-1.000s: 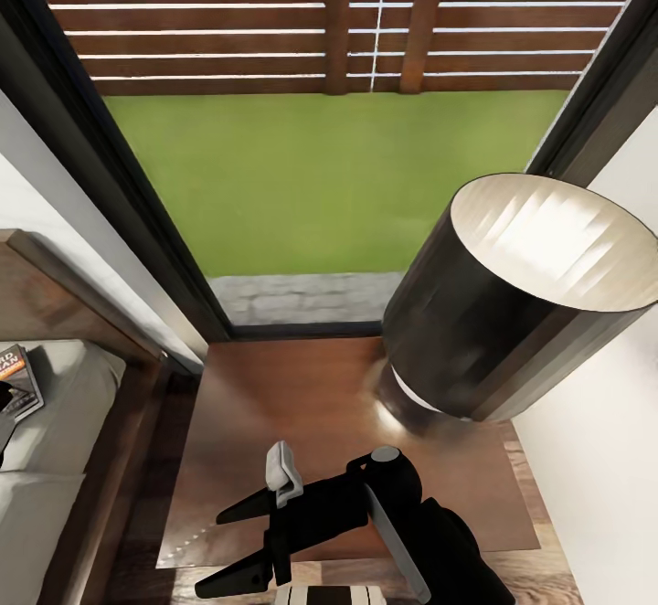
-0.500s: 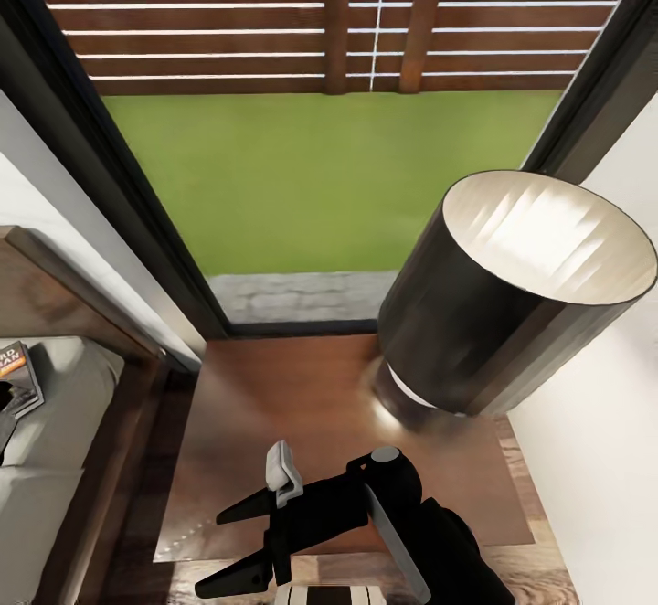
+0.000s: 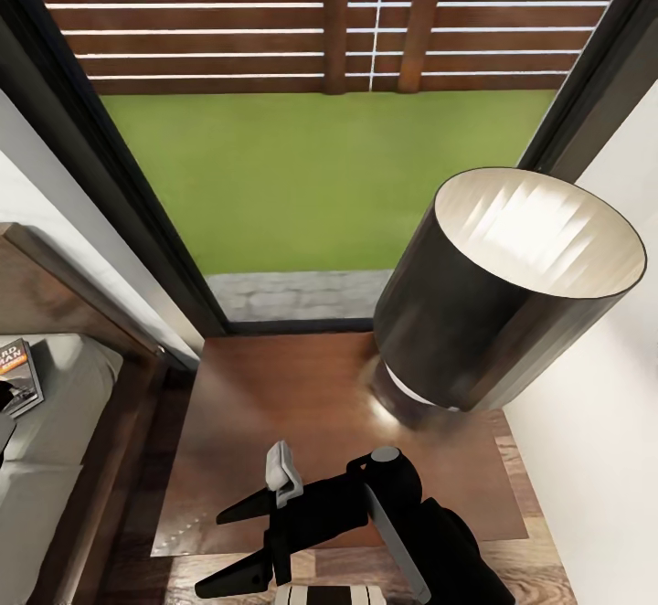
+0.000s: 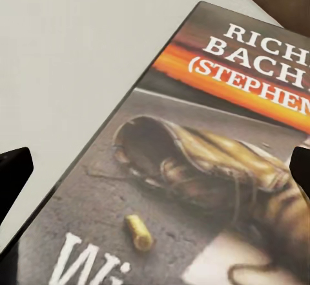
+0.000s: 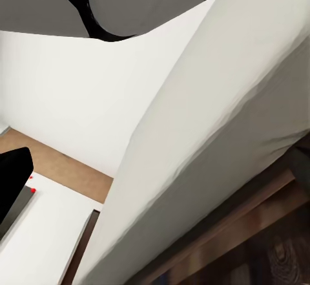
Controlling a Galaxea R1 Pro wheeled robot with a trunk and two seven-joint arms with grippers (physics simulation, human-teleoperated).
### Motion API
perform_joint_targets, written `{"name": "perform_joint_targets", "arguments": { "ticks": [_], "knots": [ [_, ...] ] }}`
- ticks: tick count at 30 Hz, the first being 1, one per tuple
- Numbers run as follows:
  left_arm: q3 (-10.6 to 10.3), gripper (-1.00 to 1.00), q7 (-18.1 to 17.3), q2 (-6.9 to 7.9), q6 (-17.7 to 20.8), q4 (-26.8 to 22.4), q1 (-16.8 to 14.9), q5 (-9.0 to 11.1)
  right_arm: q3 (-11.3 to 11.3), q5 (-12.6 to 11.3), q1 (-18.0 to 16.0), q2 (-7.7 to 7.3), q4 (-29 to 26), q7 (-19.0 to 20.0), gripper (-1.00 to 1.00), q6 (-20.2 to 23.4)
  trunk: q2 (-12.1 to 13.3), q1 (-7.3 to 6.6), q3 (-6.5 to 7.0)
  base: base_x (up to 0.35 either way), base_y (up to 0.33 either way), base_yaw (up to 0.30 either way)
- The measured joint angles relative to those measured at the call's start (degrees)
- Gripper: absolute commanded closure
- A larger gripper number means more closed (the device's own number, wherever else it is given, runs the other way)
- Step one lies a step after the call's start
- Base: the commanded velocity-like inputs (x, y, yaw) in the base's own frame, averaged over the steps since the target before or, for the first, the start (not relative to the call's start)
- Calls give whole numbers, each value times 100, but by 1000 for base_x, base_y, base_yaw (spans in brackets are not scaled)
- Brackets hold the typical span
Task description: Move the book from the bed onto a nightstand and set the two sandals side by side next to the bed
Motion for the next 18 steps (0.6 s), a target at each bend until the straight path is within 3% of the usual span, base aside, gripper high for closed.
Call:
{"name": "perform_joint_targets", "arguments": {
  "ticks": [18],
  "knots": [
    [-6,-100,1,1,-2,29,0,-3,0,2,2,0,-1,1,-100,0,0,0,0,0,-16,0]
  ]
}}
